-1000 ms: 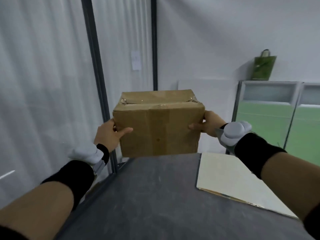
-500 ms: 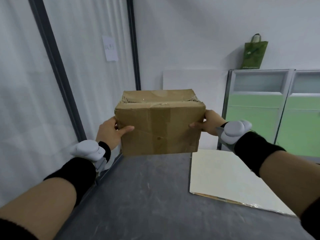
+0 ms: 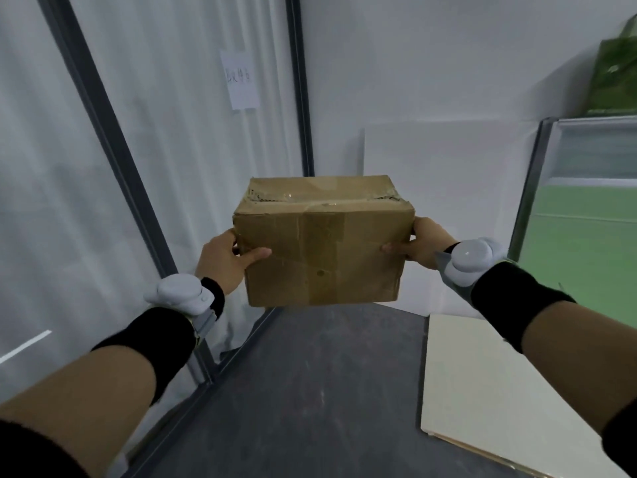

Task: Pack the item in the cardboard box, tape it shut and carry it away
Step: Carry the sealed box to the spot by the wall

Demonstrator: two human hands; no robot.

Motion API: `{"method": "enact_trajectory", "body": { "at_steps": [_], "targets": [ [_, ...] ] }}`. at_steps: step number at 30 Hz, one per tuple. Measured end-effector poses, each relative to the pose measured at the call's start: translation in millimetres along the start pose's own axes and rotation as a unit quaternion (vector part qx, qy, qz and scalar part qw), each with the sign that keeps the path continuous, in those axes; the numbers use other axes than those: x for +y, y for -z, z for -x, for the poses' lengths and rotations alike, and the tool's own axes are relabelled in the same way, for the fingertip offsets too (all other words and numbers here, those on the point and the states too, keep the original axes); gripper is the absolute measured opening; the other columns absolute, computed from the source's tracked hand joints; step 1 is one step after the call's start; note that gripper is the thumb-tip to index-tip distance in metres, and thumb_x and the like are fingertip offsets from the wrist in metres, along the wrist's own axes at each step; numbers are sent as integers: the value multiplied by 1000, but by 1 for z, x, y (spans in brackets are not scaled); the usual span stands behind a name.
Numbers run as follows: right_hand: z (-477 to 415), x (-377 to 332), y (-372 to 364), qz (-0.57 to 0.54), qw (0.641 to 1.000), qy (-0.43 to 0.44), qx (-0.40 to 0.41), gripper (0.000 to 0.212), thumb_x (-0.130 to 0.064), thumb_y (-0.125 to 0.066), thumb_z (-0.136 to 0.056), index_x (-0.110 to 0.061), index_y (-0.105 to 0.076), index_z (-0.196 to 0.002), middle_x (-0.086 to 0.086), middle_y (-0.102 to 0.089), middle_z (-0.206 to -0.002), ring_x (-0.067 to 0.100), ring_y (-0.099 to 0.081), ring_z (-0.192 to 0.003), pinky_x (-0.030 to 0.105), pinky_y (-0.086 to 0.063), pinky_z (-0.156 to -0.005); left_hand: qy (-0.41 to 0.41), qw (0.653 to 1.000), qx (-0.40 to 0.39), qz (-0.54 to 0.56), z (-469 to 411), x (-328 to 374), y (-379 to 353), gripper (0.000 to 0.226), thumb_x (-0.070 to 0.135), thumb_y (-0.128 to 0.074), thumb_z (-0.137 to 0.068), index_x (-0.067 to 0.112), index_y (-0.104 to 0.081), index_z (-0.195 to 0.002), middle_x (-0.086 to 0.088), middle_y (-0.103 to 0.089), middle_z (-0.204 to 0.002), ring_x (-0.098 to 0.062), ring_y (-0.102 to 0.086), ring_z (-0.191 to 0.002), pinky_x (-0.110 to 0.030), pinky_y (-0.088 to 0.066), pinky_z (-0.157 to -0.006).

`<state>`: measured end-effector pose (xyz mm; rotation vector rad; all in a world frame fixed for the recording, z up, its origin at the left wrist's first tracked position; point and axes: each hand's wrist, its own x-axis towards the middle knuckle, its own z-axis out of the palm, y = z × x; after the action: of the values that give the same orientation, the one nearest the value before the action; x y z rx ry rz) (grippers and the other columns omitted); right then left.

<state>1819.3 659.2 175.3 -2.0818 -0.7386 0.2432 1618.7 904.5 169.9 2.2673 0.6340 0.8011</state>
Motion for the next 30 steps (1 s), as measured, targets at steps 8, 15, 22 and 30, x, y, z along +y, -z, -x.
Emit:
{"method": "enact_trajectory", "body": {
  "at_steps": [8,15,22,30],
  "targets": [
    [-121,-1,-16,56,997,-19,46,60,-30,-72,-79,-9,-49,-129,9,-58,-130,32,-56,-116,46,-49,-98,-24,999,-37,8,-146,-48,-44,50,46,-69,-74,15,-59,-112,-8,-66,-113,-23,-59,-94,-28,-42,-80],
    [-226,-6,-4,88,992,-33,87,59,-29,-73,-78,-8,-50,-128,10,-59,-128,33,-56,-115,47,-49,-98,-54,995,-57,57,-264,-61,-84,47,44,-69,-75,15,-60,-111,-4,-67,-109,-15,-57,-88,-26,-42,-79],
    [-345,38,4,59,996,-12,61,62,-28,-74,-78,-8,-48,-130,11,-58,-130,33,-56,-115,47,-50,-96,-46,998,-31,43,-356,-73,-145,47,42,-70,-75,16,-59,-112,-5,-66,-111,-14,-54,-86,-22,-41,-75],
    [-503,65,57,63,997,37,-3,64,-31,-74,-76,-10,-48,-131,7,-57,-130,31,-55,-115,39,-53,-92,0,999,28,46,-455,-50,-211,41,37,-73,-74,17,-62,-108,-1,-66,-106,-10,-54,-81,-11,-37,-64]
  ]
}}
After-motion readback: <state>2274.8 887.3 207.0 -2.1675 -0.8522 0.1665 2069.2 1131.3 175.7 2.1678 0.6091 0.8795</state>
